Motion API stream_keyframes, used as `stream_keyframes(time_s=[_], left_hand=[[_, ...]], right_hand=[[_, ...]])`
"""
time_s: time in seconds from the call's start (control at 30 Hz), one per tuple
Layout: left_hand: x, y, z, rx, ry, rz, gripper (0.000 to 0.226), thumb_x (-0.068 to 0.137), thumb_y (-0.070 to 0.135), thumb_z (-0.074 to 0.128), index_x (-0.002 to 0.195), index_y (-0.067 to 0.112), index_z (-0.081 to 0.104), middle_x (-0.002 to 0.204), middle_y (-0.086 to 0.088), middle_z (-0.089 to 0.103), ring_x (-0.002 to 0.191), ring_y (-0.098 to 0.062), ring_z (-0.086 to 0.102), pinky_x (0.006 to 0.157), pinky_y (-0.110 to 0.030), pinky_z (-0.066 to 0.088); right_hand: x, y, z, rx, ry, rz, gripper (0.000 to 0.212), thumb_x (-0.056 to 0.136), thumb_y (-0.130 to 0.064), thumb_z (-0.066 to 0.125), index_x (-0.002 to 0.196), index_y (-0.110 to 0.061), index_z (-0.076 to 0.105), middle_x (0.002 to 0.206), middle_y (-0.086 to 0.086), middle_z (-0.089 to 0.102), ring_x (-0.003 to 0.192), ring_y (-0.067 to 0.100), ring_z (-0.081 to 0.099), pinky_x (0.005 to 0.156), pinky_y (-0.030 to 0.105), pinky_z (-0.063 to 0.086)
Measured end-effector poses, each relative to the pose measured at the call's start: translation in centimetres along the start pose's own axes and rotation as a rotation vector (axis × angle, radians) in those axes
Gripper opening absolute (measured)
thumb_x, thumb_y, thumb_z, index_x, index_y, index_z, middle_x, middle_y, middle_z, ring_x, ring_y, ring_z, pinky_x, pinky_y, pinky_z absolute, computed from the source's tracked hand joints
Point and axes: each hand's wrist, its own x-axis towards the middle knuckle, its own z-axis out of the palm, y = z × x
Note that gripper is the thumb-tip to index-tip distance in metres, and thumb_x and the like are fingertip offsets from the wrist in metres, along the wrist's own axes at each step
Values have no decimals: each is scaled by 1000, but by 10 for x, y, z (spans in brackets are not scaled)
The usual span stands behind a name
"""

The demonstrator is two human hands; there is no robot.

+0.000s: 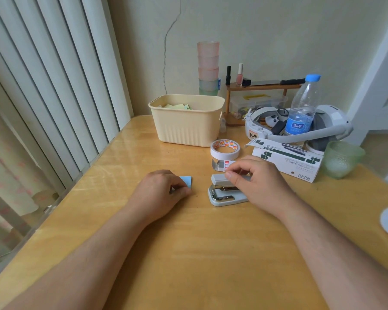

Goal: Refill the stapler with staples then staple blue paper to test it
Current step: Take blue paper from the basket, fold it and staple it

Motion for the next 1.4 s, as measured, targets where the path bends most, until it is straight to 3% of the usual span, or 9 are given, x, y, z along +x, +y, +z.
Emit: stream_keyframes(time_s=[0.17, 0.27, 0.33, 0.4, 0.5, 0.67, 0.83, 0.93, 1.4], left_hand=[[-3, 8, 2, -61, 42, 37, 27, 90, 56, 65, 105, 37, 77, 93, 18, 67, 94, -7, 59, 80, -26, 48], [-5, 26, 7, -197, 24, 33, 43, 85, 63, 66, 120, 38, 72, 104, 19, 67, 105, -8, 58, 90, -26, 47], [-7, 37, 15, -118, -28, 37, 58, 81, 72, 63, 127, 38, 68, 118, 16, 66, 115, -12, 54, 99, -31, 46], [-8, 43, 21, 73, -62, 22, 70, 76, 83, 52, 132, 42, 64, 126, 12, 60, 121, -19, 47, 104, -38, 42], [-6, 45, 20, 127, -105, -3, 71, 73, 89, 43, 131, 51, 61, 126, 13, 55, 122, -23, 42, 104, -42, 39], [-2, 48, 19, 158, -187, 26, 71, 76, 90, 43, 137, 54, 54, 133, 13, 51, 127, -24, 36, 104, -42, 33], [0, 45, 20, 124, -152, -28, 62, 79, 84, 49, 132, 54, 58, 125, 10, 54, 124, -25, 38, 99, -41, 34], [2, 43, 20, 116, -103, -79, 58, 81, 79, 51, 134, 55, 57, 124, 8, 54, 124, -27, 38, 98, -41, 33], [2, 44, 24, 155, -67, -161, 57, 81, 76, 49, 130, 52, 61, 124, 9, 56, 122, -25, 44, 99, -41, 34]], right_hand=[[1, 0, 1, 7, -1, 2, 4, 85, -35, 73, 89, -34, 74, 94, -15, 66, 92, 2, 62, 79, 24, 48], [-2, -1, 2, 7, -71, 42, 25, 75, -49, 77, 98, -41, 70, 103, -19, 65, 100, 1, 61, 85, 25, 48], [-6, -2, 2, -42, -153, 56, 42, 68, -56, 77, 108, -49, 65, 114, -24, 62, 108, -2, 58, 93, 25, 46], [-7, -2, -2, -87, -200, 51, 51, 69, -47, 80, 117, -51, 62, 120, -25, 59, 113, -2, 55, 100, 24, 43], [-8, 2, -11, -159, -245, 108, 61, 73, -38, 83, 128, -48, 58, 126, -18, 57, 116, 4, 54, 104, 26, 40], [-7, 6, -11, -159, -208, 175, 45, 82, -41, 77, 126, -38, 65, 122, -16, 61, 111, 8, 57, 95, 26, 42], [-6, 4, 0, -68, -152, 200, 35, 87, -36, 74, 122, -38, 68, 123, -17, 63, 112, 6, 57, 93, 24, 40], [-3, -2, 8, -43, -74, 173, 31, 87, -31, 74, 118, -35, 71, 112, -17, 62, 106, 7, 57, 89, 22, 38], [-2, -5, 15, -140, -59, 154, 41, 90, -38, 70, 130, -35, 64, 116, -12, 58, 109, 7, 50, 90, 24, 36]])
